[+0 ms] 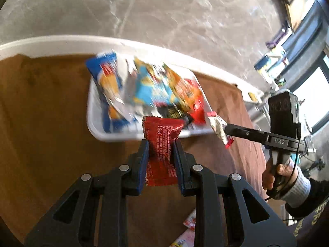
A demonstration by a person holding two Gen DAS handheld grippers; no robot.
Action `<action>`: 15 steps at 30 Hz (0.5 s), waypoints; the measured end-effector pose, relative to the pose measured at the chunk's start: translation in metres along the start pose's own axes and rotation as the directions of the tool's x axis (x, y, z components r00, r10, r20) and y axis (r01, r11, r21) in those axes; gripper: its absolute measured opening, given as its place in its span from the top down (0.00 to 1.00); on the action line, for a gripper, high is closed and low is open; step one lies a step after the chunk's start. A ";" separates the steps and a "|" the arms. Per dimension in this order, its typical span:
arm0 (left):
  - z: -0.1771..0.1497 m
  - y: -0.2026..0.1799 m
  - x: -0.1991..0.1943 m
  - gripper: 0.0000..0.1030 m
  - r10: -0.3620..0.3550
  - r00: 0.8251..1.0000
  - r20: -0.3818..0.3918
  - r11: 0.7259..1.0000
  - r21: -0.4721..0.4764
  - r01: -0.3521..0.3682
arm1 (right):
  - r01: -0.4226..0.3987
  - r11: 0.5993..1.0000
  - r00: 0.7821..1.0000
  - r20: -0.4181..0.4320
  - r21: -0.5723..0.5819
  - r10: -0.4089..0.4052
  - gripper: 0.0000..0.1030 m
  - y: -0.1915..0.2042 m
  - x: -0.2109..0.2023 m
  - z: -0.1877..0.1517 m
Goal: Organize snacks
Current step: 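Lower both packets into the white tray and open both tools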
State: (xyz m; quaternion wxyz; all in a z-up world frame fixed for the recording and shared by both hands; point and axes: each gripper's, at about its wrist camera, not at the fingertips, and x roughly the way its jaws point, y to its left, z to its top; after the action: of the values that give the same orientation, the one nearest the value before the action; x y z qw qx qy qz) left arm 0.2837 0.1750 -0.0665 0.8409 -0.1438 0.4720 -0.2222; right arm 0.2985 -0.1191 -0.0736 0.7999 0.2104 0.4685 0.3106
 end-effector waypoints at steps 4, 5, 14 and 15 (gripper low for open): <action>0.024 0.016 -0.001 0.78 0.008 1.000 0.024 1.000 -0.012 -0.007 | -0.004 1.000 1.000 0.024 0.015 0.004 0.74 -0.005 0.005 0.020; 0.031 0.021 0.000 0.78 0.012 1.000 0.029 1.000 -0.017 -0.011 | -0.005 1.000 1.000 0.026 0.015 0.005 0.74 -0.006 0.007 0.025; 0.080 0.041 0.038 0.78 0.022 1.000 0.020 1.000 -0.022 -0.022 | 0.010 1.000 0.999 0.033 0.014 -0.010 0.74 -0.009 0.034 0.057; 0.084 0.042 0.044 0.78 0.020 1.000 0.017 1.000 -0.023 -0.020 | 0.012 1.000 0.999 0.033 0.015 -0.013 0.74 -0.010 0.037 0.060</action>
State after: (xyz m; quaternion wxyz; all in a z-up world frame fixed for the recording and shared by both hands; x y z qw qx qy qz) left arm 0.3860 0.1920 -0.0742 0.8454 -0.1505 0.4689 -0.2070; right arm 0.3677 -0.1030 -0.0742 0.8078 0.2186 0.4588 0.2985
